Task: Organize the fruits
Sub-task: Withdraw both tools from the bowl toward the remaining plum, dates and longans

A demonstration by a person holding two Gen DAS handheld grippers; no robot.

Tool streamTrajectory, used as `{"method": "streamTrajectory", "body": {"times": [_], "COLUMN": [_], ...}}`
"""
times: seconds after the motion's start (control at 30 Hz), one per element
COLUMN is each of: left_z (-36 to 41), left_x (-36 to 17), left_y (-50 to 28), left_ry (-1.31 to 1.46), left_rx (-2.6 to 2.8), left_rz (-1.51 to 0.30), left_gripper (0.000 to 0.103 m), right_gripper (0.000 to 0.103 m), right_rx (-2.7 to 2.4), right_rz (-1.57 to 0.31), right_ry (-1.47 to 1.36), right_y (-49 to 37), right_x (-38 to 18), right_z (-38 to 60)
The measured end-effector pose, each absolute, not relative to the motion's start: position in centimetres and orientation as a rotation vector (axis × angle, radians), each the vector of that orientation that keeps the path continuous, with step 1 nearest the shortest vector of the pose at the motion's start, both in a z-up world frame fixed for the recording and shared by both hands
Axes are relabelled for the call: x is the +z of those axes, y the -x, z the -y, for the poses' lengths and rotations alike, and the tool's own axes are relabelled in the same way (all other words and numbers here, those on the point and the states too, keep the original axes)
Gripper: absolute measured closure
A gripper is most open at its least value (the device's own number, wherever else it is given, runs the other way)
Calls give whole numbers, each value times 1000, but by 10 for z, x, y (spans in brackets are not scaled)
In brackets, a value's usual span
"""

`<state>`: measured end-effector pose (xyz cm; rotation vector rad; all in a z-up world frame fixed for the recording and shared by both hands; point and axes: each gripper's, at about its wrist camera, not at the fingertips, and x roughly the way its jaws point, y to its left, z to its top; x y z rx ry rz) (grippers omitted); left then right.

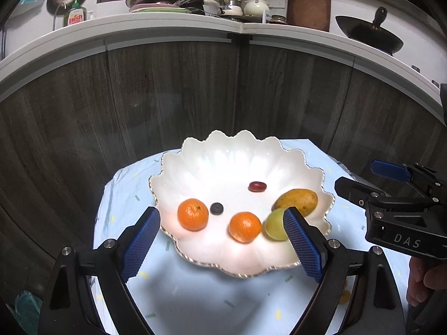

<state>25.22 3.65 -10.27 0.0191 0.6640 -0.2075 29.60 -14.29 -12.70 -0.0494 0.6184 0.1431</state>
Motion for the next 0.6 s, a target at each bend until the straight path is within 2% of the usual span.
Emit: {"method": "streamTrajectory", "body": {"times": [0.6], "left_z": [3], "left_x": [-106], "left_y": [-186], "left_ry": [-55], "left_rx": [-216], "left_rz": [-693], "left_gripper": [13], "right_gripper": [25], "right_rx": [198], "right_rz": [-625], "right_ry": [64], "right_y": [-240], "right_x": [-138], "right_z": [177]}}
